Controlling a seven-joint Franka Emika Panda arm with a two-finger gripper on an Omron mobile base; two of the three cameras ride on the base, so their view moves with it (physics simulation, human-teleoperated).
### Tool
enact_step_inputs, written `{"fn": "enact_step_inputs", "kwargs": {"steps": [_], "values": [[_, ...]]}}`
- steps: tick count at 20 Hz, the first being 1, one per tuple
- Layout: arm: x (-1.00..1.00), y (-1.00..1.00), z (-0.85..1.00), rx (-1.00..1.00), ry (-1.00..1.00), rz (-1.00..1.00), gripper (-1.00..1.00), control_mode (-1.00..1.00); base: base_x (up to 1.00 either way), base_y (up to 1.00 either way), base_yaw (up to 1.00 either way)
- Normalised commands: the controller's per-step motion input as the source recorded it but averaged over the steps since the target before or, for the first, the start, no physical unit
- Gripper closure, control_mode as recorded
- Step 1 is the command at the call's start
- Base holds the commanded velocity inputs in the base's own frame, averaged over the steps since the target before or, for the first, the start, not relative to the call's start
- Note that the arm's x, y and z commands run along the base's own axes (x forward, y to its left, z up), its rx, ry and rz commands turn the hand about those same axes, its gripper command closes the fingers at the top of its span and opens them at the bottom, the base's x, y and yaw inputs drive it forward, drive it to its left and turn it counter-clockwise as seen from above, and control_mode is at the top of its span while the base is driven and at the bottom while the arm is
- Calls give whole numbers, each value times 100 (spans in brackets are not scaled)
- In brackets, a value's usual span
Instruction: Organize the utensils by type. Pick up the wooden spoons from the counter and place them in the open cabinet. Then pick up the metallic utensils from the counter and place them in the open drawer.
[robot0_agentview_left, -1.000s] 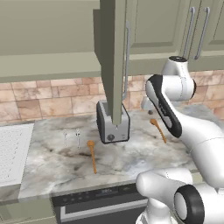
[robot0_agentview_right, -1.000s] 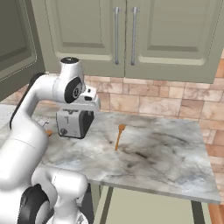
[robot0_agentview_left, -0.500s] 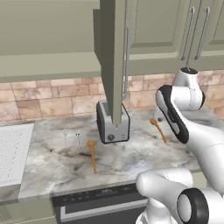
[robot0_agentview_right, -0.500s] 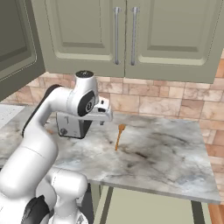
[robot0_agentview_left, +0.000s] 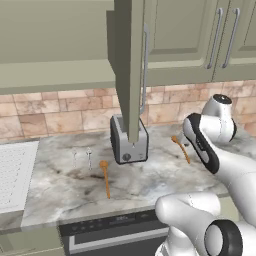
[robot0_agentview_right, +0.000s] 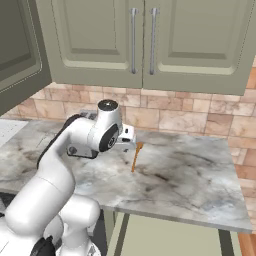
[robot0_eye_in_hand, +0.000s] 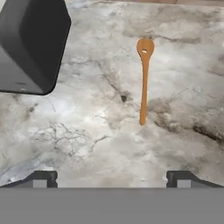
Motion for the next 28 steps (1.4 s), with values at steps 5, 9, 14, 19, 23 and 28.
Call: {"fn": "enact_step_inputs", "kwargs": {"steps": [5,9,14,19,23,28], "values": [[33,-5,-37,0,-23,0,-100,-100,0,0,0],[57,-14,-16,0,3,0,-100,-100,0,0,0],[57,-20,0,0,25,0,-100,-100,0,0,0],[40,-24,-4,0,23,0,-100,-100,0,0,0],[34,-21,-20,0,6,0,-100,-100,0,0,0],[22,-11,-39,0,0,0,-100,-100,0,0,0]]}}
